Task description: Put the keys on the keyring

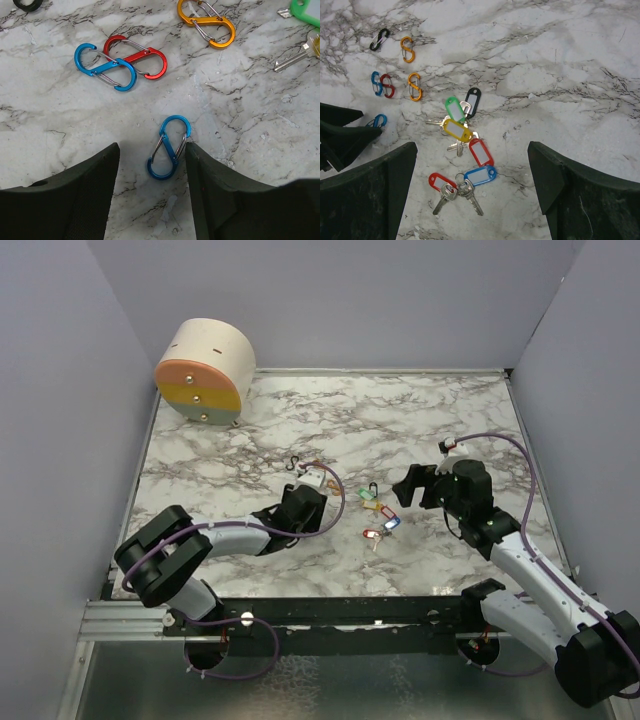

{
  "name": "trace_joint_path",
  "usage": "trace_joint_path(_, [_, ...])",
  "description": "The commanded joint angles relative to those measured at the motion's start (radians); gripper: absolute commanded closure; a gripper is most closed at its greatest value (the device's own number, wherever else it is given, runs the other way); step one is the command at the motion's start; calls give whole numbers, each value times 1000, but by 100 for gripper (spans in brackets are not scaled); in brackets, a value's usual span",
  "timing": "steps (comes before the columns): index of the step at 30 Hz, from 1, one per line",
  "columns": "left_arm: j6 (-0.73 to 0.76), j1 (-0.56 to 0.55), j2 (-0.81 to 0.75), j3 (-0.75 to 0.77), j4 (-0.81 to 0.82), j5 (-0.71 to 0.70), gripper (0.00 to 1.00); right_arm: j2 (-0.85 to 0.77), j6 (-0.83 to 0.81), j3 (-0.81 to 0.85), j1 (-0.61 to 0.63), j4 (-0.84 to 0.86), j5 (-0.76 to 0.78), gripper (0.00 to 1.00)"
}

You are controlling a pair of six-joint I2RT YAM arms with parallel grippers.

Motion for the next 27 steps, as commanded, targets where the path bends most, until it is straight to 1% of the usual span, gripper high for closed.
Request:
trace_joint_path(1, [8, -10, 18, 27, 13, -27, 43, 1, -2, -3, 0, 32, -23, 6])
trace_joint_path(3, [10, -12, 22, 30, 11, -26, 43, 1, -2, -3, 0, 33, -23, 6])
trace_joint_path(8, [15, -13, 34, 34, 6, -22, 52, 4, -2, -2, 0, 35, -23, 6])
trace_joint_path(11, [17, -13, 43, 37, 1, -20, 62, 4, -2, -3, 0, 34, -23, 6])
trace_joint_path(13, [17, -14, 46, 36, -1, -19, 71, 4, -4, 0, 0, 33, -22, 6])
trace_joint_path(16, [15, -14, 42, 34, -1, -17, 82, 5, -3, -2, 0, 33, -22, 6])
trace_joint_path(17, [15, -15, 40, 34, -1, -17, 83, 4, -3, -1, -1, 33, -22, 6])
trace_joint_path(22, [11, -16, 30, 29, -1, -16, 84, 1, -1, -2, 0, 31, -20, 6])
trace_joint_path(27, [7, -16, 37, 28, 1, -17, 92, 0, -2, -3, 0, 30, -20, 6])
